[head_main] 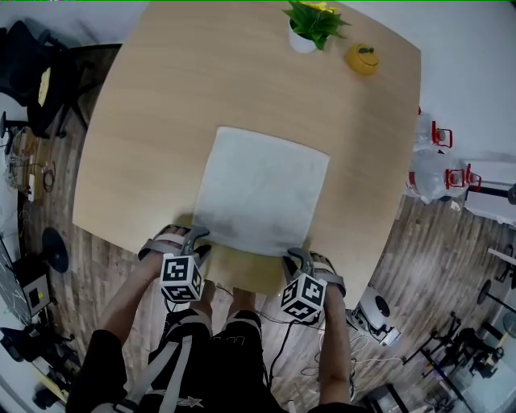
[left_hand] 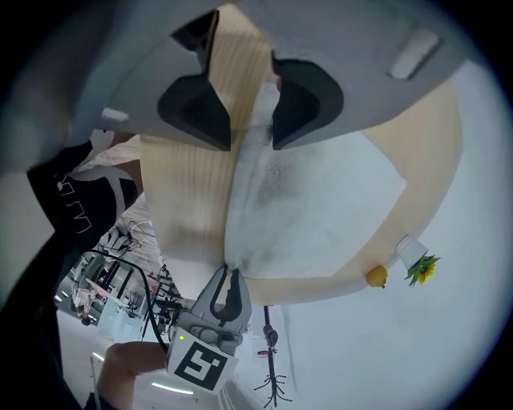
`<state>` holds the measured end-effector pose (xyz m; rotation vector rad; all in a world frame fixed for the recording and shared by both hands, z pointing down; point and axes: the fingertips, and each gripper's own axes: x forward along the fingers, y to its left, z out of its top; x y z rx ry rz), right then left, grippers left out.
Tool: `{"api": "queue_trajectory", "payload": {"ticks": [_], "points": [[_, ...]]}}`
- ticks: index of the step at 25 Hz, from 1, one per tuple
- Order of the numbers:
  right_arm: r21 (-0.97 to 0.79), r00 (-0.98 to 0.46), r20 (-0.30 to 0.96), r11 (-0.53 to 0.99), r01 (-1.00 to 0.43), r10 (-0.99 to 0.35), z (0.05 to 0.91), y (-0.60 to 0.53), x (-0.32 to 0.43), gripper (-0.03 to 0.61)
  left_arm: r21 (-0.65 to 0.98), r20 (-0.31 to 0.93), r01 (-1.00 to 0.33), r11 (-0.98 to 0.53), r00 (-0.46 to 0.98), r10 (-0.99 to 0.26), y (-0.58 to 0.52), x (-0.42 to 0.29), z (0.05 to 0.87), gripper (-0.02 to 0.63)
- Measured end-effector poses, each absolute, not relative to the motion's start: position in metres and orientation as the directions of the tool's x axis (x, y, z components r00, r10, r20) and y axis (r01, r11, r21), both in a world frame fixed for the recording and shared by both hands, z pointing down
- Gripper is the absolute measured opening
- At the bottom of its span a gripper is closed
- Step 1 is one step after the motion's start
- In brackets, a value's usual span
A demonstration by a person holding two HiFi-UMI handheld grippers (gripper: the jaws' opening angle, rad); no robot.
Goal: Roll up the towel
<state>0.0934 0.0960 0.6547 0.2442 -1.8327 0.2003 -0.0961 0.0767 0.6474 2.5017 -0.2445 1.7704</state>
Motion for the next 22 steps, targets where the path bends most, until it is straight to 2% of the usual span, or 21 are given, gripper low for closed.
{"api": "queue_trajectory", "payload": {"ticks": [7,8,9,14,18,22], "points": [[-0.026,-0.231,0.973,0.98,-0.197,-0.02,0.656,0.097,0.093,0.067,0.032,0.948,-0.173,-0.984,0.316,-0.024,0.077,-0.095,0.65,0.156],[-0.021,-0.223,0.974,0.982,-0.19,-0.023,0.656,0.097,0.093,0.046,0.029,0.948,-0.176,-0.984,0.317,-0.028,0.077,-0.095,0.65,0.143],[-0.015,-0.217,0.976,0.983,-0.184,-0.026,0.656,0.097,0.093,0.037,0.021,0.948,-0.179,-0.984,0.317,-0.037,0.076,-0.095,0.649,0.095],[-0.014,-0.215,0.976,0.986,-0.167,-0.022,0.656,0.099,0.092,0.031,-0.026,0.948,-0.175,-0.984,0.307,-0.08,0.073,-0.095,0.65,0.032],[-0.033,-0.232,0.973,0.985,-0.171,-0.007,0.654,0.106,0.091,0.029,-0.036,0.952,-0.16,-0.987,0.294,-0.082,0.075,-0.096,0.649,0.031],[-0.13,-0.292,0.954,0.97,-0.203,0.067,0.649,0.121,0.089,0.029,0.028,0.952,-0.139,-0.99,0.305,-0.015,0.09,-0.097,0.647,0.031]]}}
